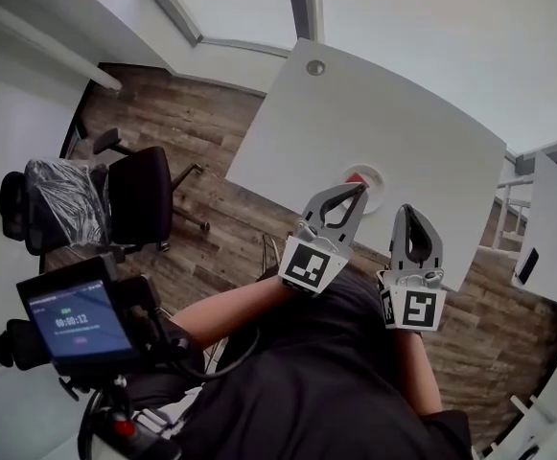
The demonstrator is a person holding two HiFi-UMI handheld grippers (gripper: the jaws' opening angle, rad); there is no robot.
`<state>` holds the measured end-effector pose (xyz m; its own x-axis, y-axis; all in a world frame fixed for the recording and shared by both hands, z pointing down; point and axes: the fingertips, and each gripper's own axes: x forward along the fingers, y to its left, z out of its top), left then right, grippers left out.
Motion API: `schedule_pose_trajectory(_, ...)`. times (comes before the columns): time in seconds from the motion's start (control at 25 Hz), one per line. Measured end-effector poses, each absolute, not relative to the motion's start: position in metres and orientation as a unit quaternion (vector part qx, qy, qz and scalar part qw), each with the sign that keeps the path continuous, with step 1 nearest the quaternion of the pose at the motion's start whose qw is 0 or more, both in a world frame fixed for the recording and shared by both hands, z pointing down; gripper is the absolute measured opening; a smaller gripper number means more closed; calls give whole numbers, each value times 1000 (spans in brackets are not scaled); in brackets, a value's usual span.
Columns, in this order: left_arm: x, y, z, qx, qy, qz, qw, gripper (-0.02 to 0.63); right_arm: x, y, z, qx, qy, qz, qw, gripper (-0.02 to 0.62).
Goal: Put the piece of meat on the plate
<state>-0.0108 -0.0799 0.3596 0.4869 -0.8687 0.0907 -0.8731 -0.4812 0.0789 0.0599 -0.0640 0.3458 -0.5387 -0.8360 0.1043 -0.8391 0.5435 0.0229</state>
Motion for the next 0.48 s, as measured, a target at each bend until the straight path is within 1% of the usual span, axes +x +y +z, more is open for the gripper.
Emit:
schedule_pose_trajectory(0.08,-16,-80,349,858,-509,22,64,6,64,-65,340,482,-875,12,48,6)
schedule_pose_trajectory(0.16,-21,-76,347,853,-519,-3,64,6,66,-64,332,487,-872,7,42,6)
schedule_pose_trajectory(0.36,-24,-68,335,849,-526,-30,37,6,71,-61,316,498,-867,-11,27,6)
schedule_pose_trajectory(0.48,-18,-66,335,854,-518,-32,33,6,72,-59,315,503,-864,-17,27,6)
